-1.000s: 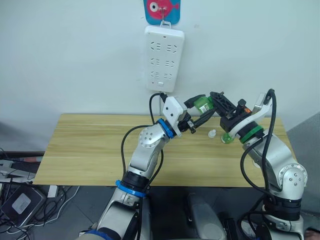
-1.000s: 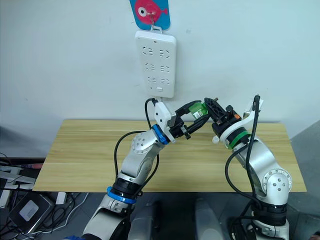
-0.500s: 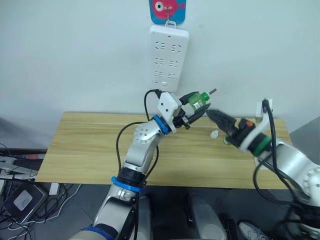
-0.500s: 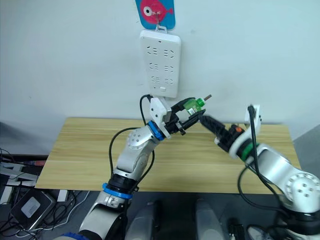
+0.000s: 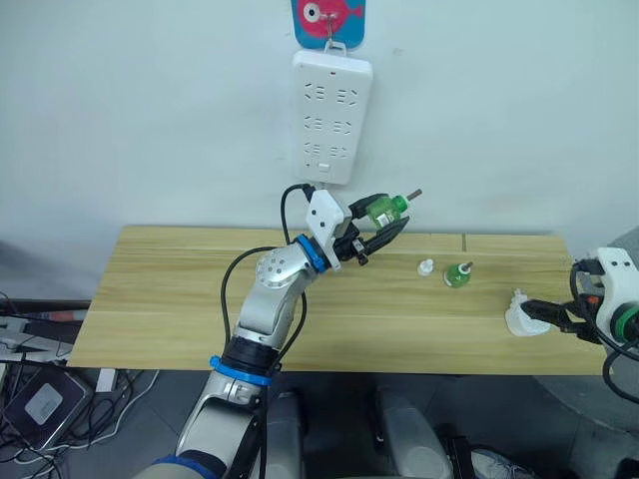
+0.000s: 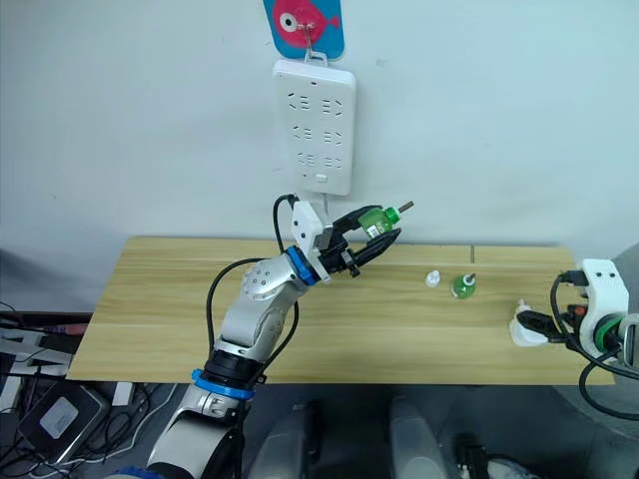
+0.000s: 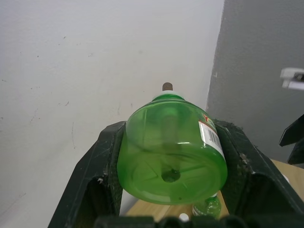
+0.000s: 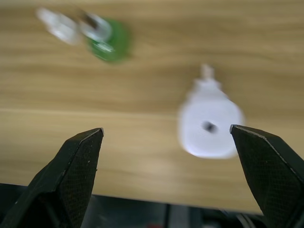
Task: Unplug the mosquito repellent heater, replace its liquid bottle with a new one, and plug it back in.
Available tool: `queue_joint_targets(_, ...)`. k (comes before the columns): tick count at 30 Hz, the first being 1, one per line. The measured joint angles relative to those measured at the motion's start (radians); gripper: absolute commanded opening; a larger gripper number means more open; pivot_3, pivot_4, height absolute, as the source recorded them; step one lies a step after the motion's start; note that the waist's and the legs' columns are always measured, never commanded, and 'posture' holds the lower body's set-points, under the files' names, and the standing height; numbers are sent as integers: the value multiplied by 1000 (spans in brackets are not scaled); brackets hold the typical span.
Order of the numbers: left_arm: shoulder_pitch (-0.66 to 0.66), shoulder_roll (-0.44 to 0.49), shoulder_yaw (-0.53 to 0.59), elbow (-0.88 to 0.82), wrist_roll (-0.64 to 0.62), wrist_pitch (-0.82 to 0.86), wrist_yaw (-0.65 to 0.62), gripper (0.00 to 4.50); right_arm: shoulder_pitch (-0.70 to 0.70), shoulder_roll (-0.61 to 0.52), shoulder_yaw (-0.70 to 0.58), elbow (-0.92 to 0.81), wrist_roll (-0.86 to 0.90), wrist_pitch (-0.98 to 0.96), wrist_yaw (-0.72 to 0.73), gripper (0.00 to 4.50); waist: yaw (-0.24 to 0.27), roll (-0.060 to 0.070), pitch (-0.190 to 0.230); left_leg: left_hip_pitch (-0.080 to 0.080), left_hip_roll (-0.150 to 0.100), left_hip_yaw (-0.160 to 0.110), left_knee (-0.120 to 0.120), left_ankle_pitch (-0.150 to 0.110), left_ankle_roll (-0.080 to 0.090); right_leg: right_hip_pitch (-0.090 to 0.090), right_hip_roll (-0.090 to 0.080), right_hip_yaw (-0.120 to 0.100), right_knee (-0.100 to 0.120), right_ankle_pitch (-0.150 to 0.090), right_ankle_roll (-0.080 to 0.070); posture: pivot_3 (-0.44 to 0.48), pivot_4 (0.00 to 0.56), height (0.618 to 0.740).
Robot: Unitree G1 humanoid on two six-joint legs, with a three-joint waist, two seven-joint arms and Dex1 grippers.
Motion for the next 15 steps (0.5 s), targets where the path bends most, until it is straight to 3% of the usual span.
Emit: queue_joint_targets(15, 37, 5, -1, -46, 1, 39, 36, 2300, -242, 100, 181, 199, -417, 75, 232, 4469, 5, 0, 3, -1, 1, 0, 0, 0, 1, 0, -1, 0, -2, 0, 0, -82, 350, 740)
